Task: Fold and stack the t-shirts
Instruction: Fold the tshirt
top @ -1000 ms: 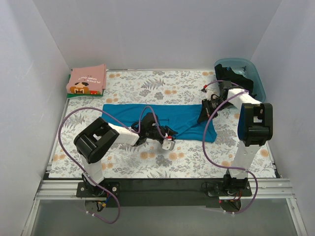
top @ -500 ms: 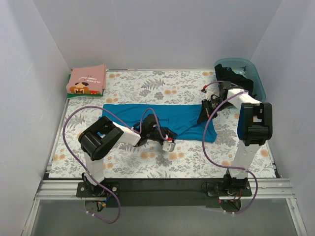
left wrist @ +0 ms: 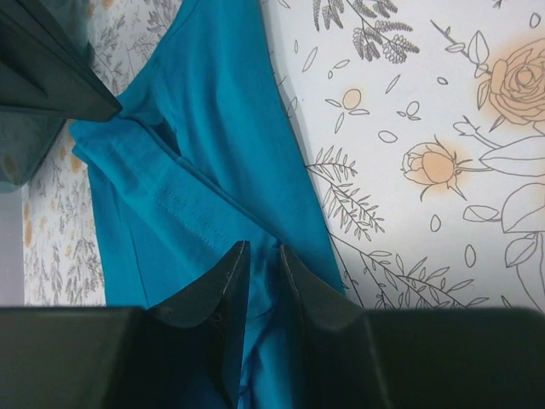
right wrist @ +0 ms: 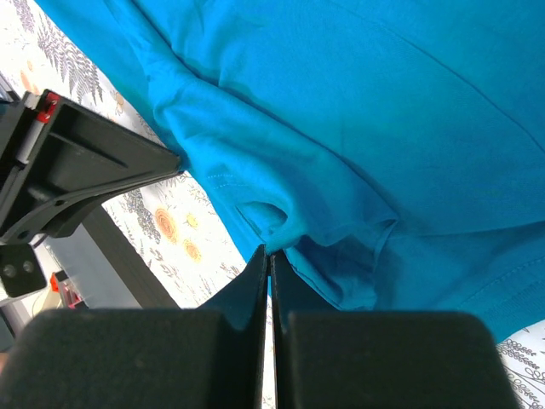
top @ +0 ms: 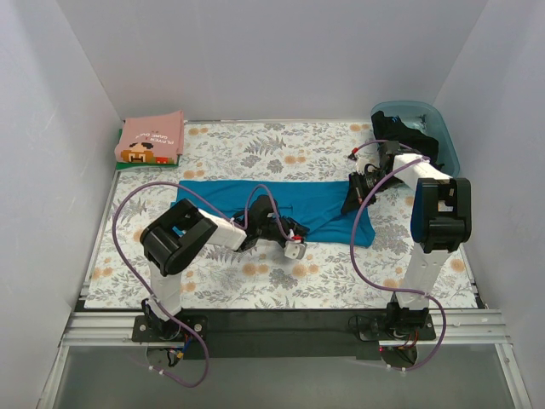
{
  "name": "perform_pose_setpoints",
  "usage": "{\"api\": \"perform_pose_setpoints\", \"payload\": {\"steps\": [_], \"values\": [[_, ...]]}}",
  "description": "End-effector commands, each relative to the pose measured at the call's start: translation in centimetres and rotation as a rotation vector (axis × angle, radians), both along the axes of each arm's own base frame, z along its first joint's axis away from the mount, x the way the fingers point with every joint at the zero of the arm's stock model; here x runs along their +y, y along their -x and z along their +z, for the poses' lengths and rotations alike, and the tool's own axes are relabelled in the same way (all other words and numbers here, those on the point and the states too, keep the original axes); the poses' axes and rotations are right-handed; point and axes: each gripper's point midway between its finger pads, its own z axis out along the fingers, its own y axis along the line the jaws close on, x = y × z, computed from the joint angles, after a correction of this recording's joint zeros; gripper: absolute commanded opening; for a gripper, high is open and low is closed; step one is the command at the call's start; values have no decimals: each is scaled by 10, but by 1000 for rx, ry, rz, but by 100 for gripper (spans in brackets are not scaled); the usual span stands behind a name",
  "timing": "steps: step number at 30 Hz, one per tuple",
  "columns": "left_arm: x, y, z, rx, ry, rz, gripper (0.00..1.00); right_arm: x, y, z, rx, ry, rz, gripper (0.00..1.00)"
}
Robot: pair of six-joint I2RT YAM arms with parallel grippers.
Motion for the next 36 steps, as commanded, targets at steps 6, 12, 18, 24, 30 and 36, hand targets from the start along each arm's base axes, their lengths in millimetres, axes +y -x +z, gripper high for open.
{"api": "perform_pose_setpoints", "payload": {"steps": [6,12,18,24,30,36], "values": [[-1,-10,5,-32,5,2,20,6,5,1,29,-29,7,1],[2,-8,7,-33,4,-1,8,7,4,3,22,-29,9,1],[0,-21,43,-6,71,46,0,10,-6,16,-18,-35,9,1],[16,-42,70,108,117,146,0,14,-24,24,-51,-30,6,1],[26,-59,72,155,150,217,0,16,-47,27,-79,-16,-2,1],[37,-83,80,162,195,286,0,20,-68,31,-111,0,-2,1]]}}
